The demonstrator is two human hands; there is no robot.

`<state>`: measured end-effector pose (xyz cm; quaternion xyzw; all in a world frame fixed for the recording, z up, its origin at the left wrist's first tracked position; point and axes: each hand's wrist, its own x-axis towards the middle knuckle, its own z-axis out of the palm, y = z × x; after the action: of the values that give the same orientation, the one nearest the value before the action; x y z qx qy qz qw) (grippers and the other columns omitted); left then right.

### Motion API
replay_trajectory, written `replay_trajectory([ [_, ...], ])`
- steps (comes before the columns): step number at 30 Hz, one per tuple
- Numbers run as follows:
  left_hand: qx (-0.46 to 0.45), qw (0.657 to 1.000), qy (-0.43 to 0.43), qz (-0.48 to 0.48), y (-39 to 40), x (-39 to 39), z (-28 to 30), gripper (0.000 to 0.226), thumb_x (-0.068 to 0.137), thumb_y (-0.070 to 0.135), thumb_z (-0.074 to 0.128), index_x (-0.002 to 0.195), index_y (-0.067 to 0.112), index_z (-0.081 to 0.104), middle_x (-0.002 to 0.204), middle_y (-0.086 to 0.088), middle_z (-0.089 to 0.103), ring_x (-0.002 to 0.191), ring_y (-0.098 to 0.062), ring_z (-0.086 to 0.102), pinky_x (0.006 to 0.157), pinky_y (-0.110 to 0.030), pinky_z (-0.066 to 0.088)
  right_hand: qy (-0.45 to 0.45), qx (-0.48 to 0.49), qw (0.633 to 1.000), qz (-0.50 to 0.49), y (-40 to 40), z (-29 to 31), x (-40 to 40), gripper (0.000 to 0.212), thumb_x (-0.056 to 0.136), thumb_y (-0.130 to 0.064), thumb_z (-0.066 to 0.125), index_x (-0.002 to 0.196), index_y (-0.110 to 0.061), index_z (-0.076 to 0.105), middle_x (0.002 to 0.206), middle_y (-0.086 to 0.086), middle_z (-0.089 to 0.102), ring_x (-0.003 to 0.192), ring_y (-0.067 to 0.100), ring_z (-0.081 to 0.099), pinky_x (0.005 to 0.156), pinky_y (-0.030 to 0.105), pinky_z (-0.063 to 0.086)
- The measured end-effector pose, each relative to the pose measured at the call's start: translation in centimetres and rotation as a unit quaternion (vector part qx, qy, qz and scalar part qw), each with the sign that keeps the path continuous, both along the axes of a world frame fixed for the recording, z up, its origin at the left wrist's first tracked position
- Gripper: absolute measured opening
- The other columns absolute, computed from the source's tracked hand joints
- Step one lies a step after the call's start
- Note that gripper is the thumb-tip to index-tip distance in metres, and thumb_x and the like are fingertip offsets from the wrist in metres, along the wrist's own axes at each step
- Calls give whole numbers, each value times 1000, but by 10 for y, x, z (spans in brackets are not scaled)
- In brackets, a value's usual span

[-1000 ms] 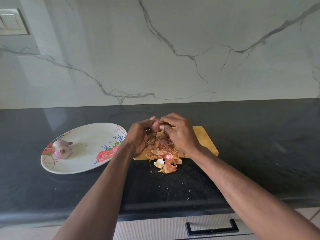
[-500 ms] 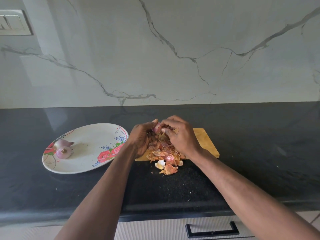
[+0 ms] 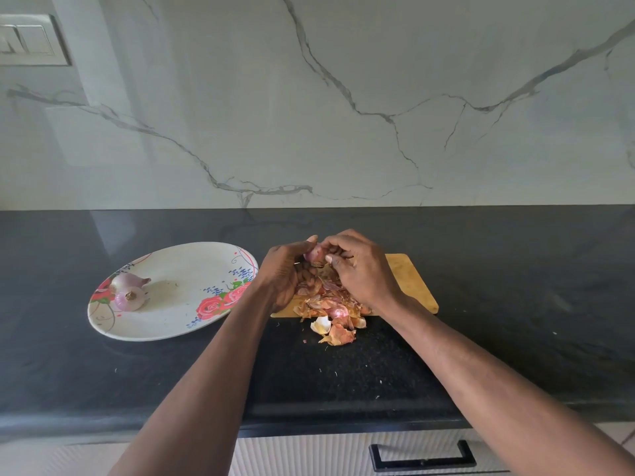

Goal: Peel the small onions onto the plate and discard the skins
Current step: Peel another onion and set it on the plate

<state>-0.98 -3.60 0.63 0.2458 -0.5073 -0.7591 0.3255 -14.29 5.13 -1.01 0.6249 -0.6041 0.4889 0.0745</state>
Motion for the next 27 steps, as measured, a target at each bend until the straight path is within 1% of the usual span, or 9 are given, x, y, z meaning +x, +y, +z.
replay_trajectory([
  [3,2,1000,0,-5,1,0,1,23,98,13,59,82,0,68,69,-9,65,48,-13,59,43,-22,48,24,-14,1000,-2,0,0,1,24,86,6,70,106,-6,74,100,-2,63,91,8,61,79,10,52],
  [7,2,1000,-9,4,-1,0,0,25,98,15,61,79,0,69,69,-9,65,48,-14,58,42,-23,47,68,-27,997,-7,-2,-3,1,28,85,10,68,109,-4,74,98,5,65,88,14,63,75,18,56],
  [10,1,1000,-13,13,-3,-1,-2,24,97,16,64,81,0,71,73,-11,63,50,-15,54,42,-24,47,59,-29,998,-5,-1,-3,2,20,86,8,69,102,-4,71,96,1,63,87,10,60,75,19,56],
  [12,9,1000,-11,17,-2,-1,-1,21,97,15,63,85,-1,71,73,-11,64,50,-15,54,42,-24,48,48,-22,999,-7,0,-2,2,22,88,2,70,108,-7,68,97,-2,60,87,10,59,76,21,57],
  [14,19,1000,-3,13,0,-1,0,20,98,13,62,87,-2,70,70,-10,66,48,-15,58,42,-23,49,43,-22,999,-9,1,-2,2,26,88,-2,72,113,-11,71,99,-5,59,88,9,60,76,16,56],
  [17,18,1000,-3,7,-2,-1,-1,23,97,14,63,80,0,70,68,-10,65,49,-17,57,44,-24,50,40,-39,998,-1,-1,-2,2,20,87,-1,72,101,-14,77,95,-4,62,86,5,60,73,9,51],
  [22,10,1000,-6,4,-3,-1,-1,23,97,17,63,83,0,69,67,-9,65,49,-15,57,42,-24,48,41,-50,998,-2,0,-2,3,19,87,6,70,99,-8,76,95,-2,63,87,0,58,74,5,48],
  [25,11,1000,-16,7,-6,-2,-3,24,97,21,63,89,0,70,72,-10,64,53,-16,57,44,-24,48,36,-40,999,-11,-1,-2,1,18,87,8,68,97,-5,74,95,-6,63,89,-7,58,77,5,46],
  [27,11,1000,-14,17,-9,-3,-5,22,96,22,65,92,1,72,82,-11,66,59,-16,59,50,-26,50,23,-41,998,-32,-2,-1,1,19,87,10,66,97,-6,73,97,-4,66,89,-1,59,78,8,48],
])
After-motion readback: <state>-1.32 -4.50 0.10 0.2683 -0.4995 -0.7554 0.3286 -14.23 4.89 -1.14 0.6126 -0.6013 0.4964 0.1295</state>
